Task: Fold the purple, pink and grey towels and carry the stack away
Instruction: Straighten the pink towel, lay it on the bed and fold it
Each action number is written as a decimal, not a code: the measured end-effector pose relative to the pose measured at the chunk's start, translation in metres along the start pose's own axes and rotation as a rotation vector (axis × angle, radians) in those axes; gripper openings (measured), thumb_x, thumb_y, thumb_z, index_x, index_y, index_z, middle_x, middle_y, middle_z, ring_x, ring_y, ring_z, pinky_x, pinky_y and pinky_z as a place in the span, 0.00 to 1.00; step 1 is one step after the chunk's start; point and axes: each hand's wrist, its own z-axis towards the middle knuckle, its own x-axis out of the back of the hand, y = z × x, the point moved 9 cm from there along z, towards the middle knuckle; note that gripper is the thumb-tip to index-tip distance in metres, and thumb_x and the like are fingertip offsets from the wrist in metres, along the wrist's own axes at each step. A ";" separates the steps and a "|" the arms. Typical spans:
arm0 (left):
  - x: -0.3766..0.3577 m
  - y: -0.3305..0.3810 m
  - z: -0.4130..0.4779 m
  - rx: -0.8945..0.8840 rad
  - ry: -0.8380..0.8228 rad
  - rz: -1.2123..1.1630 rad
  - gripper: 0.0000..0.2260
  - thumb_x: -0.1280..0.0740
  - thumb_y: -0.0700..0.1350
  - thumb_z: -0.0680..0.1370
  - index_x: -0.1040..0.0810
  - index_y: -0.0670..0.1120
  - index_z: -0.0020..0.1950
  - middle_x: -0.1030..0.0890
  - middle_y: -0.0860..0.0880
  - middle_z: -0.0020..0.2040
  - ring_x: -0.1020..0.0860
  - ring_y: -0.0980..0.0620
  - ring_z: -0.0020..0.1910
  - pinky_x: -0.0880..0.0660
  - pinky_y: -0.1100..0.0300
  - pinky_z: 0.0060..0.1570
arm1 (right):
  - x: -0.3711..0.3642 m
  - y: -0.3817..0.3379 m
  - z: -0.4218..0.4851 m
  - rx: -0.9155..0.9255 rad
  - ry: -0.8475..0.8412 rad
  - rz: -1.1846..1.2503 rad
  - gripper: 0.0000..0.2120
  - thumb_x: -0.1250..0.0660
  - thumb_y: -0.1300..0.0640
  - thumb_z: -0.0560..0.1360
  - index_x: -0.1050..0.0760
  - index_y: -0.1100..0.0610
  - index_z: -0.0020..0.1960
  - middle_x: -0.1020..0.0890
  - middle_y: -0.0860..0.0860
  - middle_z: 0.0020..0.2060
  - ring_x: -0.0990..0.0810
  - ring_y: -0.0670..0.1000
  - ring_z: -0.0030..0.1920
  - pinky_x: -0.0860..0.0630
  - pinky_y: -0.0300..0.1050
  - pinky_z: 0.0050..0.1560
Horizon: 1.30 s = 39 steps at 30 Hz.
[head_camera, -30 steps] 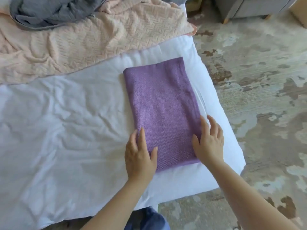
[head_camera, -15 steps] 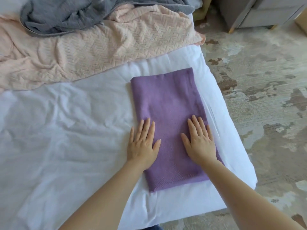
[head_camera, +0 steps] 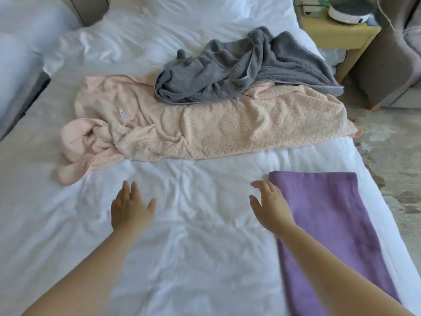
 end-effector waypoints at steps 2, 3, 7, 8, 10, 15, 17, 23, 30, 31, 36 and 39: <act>-0.003 -0.038 0.038 0.081 -0.103 0.075 0.46 0.41 0.69 0.73 0.53 0.42 0.78 0.55 0.41 0.79 0.49 0.41 0.77 0.47 0.48 0.74 | -0.024 -0.038 0.031 0.038 -0.013 -0.025 0.19 0.37 0.55 0.77 0.32 0.55 0.67 0.27 0.52 0.64 0.30 0.56 0.64 0.31 0.48 0.60; -0.004 -0.054 0.057 0.103 -0.150 0.110 0.51 0.40 0.73 0.69 0.56 0.43 0.78 0.56 0.40 0.79 0.51 0.40 0.77 0.48 0.48 0.74 | -0.036 -0.056 0.047 0.048 -0.022 -0.038 0.19 0.37 0.54 0.77 0.32 0.55 0.67 0.27 0.52 0.65 0.31 0.55 0.65 0.31 0.48 0.61; -0.016 -0.093 0.116 0.080 -0.274 0.167 0.63 0.37 0.79 0.58 0.61 0.44 0.78 0.61 0.39 0.78 0.57 0.38 0.77 0.52 0.46 0.75 | -0.079 -0.113 0.108 0.060 -0.004 -0.095 0.24 0.35 0.51 0.76 0.35 0.55 0.70 0.31 0.51 0.68 0.35 0.55 0.68 0.34 0.51 0.64; -0.024 -0.097 0.124 0.054 -0.290 0.161 0.64 0.36 0.79 0.57 0.60 0.45 0.78 0.60 0.39 0.78 0.56 0.38 0.77 0.51 0.46 0.75 | -0.088 -0.124 0.122 0.066 0.014 -0.118 0.26 0.34 0.50 0.75 0.35 0.55 0.70 0.32 0.50 0.70 0.37 0.55 0.70 0.36 0.51 0.66; -0.043 -0.104 0.134 0.023 -0.298 0.117 0.64 0.35 0.78 0.56 0.61 0.46 0.78 0.60 0.39 0.78 0.56 0.38 0.77 0.51 0.46 0.75 | -0.109 -0.138 0.149 0.063 0.012 -0.187 0.30 0.34 0.47 0.75 0.38 0.53 0.73 0.36 0.49 0.72 0.42 0.53 0.73 0.40 0.51 0.70; -0.070 -0.111 0.153 -0.009 -0.290 0.083 0.64 0.36 0.78 0.57 0.63 0.46 0.77 0.59 0.38 0.78 0.57 0.37 0.77 0.53 0.46 0.74 | -0.141 -0.137 0.193 -0.021 0.048 -0.359 0.18 0.36 0.50 0.76 0.29 0.52 0.65 0.27 0.50 0.66 0.34 0.55 0.69 0.41 0.50 0.67; -0.073 -0.113 0.156 -0.017 -0.277 0.091 0.63 0.37 0.78 0.57 0.62 0.45 0.77 0.57 0.38 0.78 0.56 0.37 0.77 0.54 0.46 0.74 | -0.135 -0.138 0.201 -0.042 0.127 -0.326 0.10 0.39 0.54 0.78 0.25 0.55 0.56 0.23 0.52 0.58 0.28 0.58 0.61 0.36 0.51 0.58; -0.063 -0.116 0.152 -0.002 -0.339 0.096 0.61 0.38 0.77 0.61 0.63 0.44 0.77 0.60 0.38 0.78 0.58 0.38 0.77 0.54 0.46 0.75 | -0.080 -0.158 0.192 -0.202 0.190 -0.019 0.08 0.47 0.52 0.80 0.32 0.54 0.48 0.21 0.55 0.42 0.27 0.55 0.36 0.35 0.46 0.32; 0.117 -0.055 0.134 -0.294 0.363 -0.460 0.43 0.22 0.52 0.64 0.38 0.42 0.73 0.38 0.35 0.73 0.35 0.36 0.70 0.30 0.42 0.62 | 0.054 -0.252 0.160 -0.034 0.237 0.615 0.11 0.44 0.62 0.76 0.24 0.59 0.41 0.22 0.51 0.34 0.24 0.46 0.36 0.28 0.40 0.37; 0.151 -0.041 0.130 -0.352 0.460 -0.498 0.44 0.22 0.55 0.63 0.37 0.43 0.73 0.37 0.36 0.72 0.36 0.37 0.70 0.33 0.41 0.63 | 0.079 -0.269 0.151 0.007 0.251 0.661 0.12 0.42 0.62 0.76 0.24 0.57 0.37 0.22 0.48 0.30 0.24 0.43 0.33 0.28 0.36 0.33; 0.273 0.058 0.105 -0.650 0.320 -0.341 0.43 0.28 0.66 0.63 0.39 0.56 0.74 0.34 0.48 0.73 0.36 0.45 0.72 0.40 0.42 0.69 | 0.208 -0.357 0.107 0.182 0.238 0.779 0.12 0.39 0.56 0.68 0.27 0.51 0.26 0.25 0.46 0.23 0.25 0.45 0.27 0.29 0.35 0.26; 0.336 0.087 0.078 -0.703 0.218 -0.520 0.15 0.32 0.57 0.72 0.24 0.55 0.57 0.19 0.52 0.52 0.22 0.47 0.54 0.29 0.48 0.59 | 0.288 -0.385 0.078 0.247 0.314 0.760 0.13 0.39 0.55 0.67 0.28 0.52 0.24 0.26 0.44 0.23 0.26 0.45 0.28 0.31 0.36 0.29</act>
